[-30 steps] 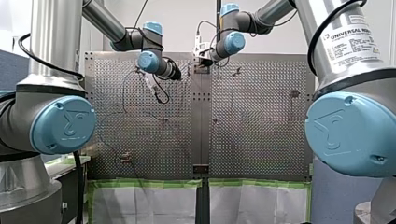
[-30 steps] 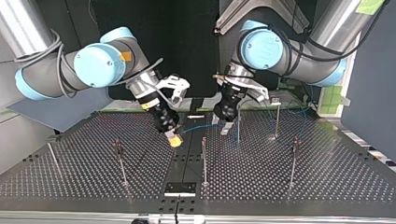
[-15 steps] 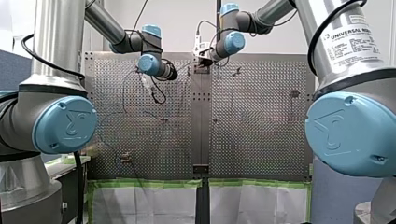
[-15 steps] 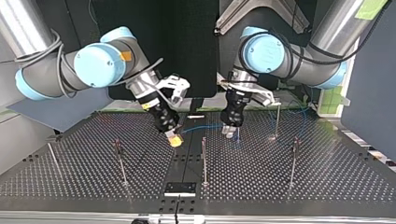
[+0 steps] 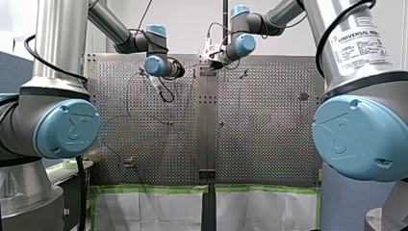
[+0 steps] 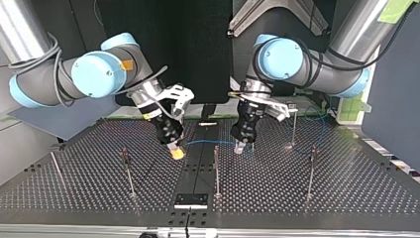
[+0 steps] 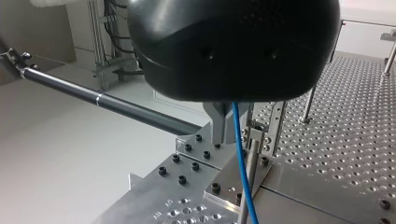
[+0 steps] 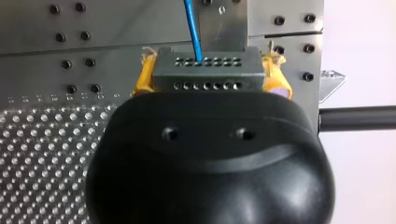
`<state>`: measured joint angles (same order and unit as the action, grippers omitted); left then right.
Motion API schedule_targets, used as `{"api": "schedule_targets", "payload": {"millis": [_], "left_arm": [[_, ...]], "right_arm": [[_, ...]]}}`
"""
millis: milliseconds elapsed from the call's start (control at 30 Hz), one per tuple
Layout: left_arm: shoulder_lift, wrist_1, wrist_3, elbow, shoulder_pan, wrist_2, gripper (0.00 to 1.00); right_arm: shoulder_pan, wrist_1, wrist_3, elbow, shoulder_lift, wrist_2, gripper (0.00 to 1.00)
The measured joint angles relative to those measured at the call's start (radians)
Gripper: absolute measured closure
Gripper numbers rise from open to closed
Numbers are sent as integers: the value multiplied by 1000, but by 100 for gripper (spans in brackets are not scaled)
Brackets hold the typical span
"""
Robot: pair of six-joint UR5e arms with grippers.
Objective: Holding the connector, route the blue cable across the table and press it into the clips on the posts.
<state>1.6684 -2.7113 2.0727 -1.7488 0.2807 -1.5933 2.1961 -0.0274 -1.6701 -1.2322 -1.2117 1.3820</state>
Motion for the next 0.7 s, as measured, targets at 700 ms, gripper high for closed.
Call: {"api": "schedule_targets", "payload": {"millis": [700], "left_arm": [[114, 45, -3, 109, -36, 50, 100]], "right_arm": [[-59, 8, -13, 1, 37, -13, 100]]}}
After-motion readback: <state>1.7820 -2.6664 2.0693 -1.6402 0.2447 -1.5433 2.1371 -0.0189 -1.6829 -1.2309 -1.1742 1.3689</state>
